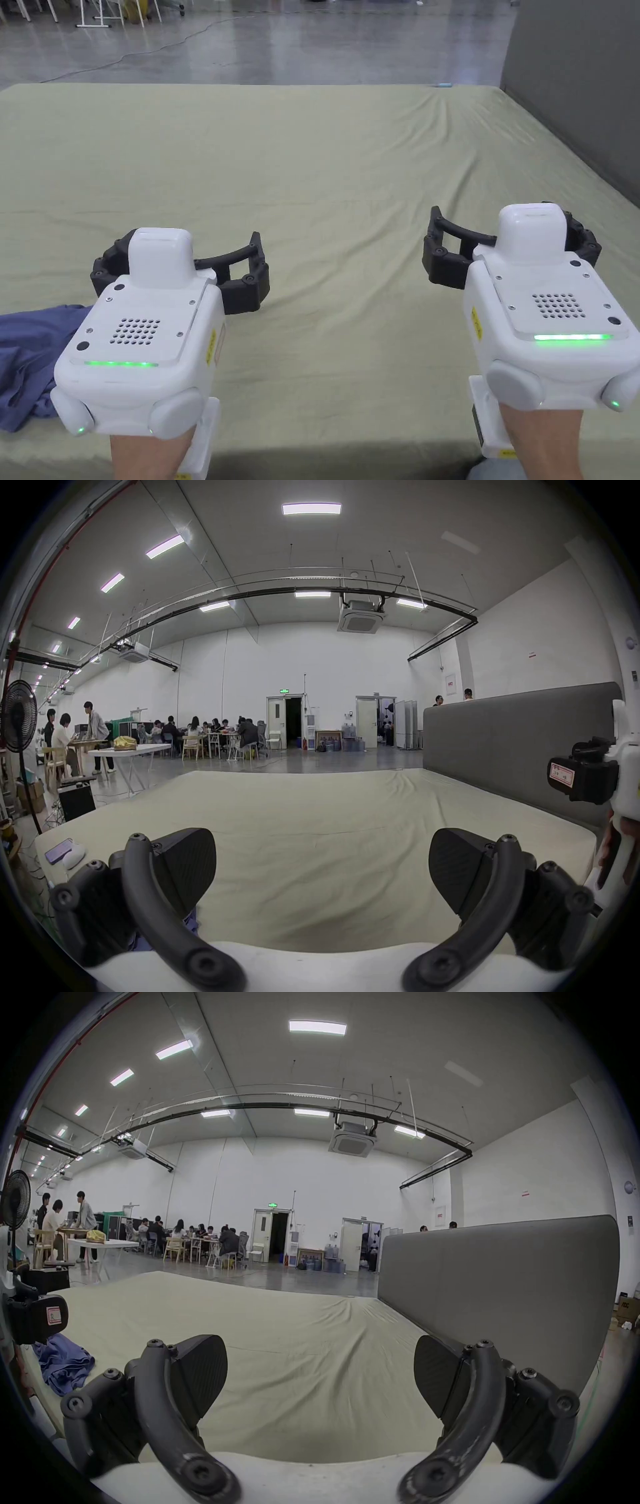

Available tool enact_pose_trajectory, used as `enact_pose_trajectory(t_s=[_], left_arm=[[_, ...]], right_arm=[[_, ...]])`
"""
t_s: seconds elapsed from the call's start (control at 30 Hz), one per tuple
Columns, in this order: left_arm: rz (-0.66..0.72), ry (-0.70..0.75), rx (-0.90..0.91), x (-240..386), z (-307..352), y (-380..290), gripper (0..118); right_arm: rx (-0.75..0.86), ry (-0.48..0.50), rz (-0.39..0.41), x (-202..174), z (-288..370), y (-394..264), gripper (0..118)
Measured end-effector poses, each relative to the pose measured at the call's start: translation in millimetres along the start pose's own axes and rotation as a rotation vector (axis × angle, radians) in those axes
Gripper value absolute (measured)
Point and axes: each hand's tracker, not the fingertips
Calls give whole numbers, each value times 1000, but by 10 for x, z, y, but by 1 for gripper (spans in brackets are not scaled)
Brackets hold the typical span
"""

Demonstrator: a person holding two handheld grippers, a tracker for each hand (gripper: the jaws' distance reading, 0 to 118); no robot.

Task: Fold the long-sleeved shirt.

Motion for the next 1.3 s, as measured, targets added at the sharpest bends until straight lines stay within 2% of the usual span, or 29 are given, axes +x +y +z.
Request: enact_pose_trajectory(t_s=[1.3], left_arm=[[9, 1, 13, -21, 134, -73, 118]], right_arm=[[-2, 11, -11, -35, 84, -72, 109]])
